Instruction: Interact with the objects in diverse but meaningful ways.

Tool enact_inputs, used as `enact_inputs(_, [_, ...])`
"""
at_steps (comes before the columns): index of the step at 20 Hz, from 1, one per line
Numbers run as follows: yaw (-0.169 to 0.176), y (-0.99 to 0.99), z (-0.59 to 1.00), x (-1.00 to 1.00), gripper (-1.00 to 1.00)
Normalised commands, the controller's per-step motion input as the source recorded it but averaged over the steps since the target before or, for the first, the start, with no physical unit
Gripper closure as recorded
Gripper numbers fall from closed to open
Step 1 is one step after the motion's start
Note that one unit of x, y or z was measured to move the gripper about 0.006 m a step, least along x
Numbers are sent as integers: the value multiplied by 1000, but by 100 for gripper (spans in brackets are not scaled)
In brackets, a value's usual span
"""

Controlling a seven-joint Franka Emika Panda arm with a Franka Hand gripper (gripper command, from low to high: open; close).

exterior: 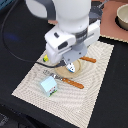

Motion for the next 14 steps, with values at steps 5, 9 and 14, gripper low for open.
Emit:
enact_inputs(5, [105,733,231,-2,-100])
enact_inputs(9, [149,614,10,-32,-100])
enact_inputs(14, [186,474,-8,-58,-100])
